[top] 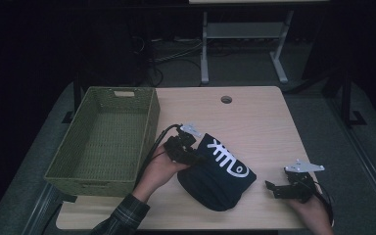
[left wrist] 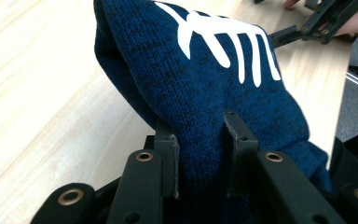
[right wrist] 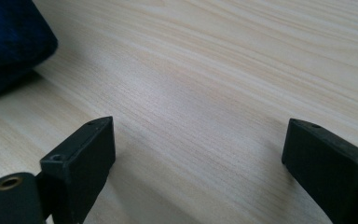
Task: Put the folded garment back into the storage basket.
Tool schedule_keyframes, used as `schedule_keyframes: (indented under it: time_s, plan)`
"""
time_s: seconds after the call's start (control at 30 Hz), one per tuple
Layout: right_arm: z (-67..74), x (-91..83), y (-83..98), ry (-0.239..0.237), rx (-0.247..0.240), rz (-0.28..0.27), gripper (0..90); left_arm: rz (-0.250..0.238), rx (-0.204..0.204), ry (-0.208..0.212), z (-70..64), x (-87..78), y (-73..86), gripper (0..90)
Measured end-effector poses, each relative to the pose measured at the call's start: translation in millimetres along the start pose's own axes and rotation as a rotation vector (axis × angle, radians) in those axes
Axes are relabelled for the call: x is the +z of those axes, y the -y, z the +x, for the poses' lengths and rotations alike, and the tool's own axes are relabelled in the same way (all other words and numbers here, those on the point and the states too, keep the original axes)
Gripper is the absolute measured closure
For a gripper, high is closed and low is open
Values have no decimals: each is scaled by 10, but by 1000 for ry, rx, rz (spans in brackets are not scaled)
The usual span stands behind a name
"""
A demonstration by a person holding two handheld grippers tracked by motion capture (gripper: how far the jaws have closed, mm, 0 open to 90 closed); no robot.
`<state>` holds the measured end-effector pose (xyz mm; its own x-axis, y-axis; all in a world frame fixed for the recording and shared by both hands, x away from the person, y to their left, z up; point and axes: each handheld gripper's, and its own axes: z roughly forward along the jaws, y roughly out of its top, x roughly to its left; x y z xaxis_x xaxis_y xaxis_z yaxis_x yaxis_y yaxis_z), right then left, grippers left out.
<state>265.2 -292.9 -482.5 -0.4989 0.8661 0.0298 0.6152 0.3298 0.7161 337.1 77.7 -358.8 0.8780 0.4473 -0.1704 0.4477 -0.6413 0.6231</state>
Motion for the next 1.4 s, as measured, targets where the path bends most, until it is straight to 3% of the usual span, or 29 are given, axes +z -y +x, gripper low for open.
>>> schedule_keyframes:
  time_s: [0.4, 0.6, 0.8, 1.17, 1.4]
  plan:
    - [0, -1, 0, 0, 0, 0, 93, -6, 32, -1, -32, -340, -207, 717]
    - [-1, -1, 0, -1, -1, 0, 94, 17, 38, 7, -34, -490, -284, 717]
    - [0, -2, 0, 0, 1, -1, 94, 64, 65, -12, -23, -708, -396, 717]
    - [1, -2, 0, 1, 1, 0, 94, 91, 60, -34, -2, -1047, -536, 717]
    - [3, -1, 0, 2, 4, -1, 94, 80, 32, -54, 62, -1273, -584, 716]
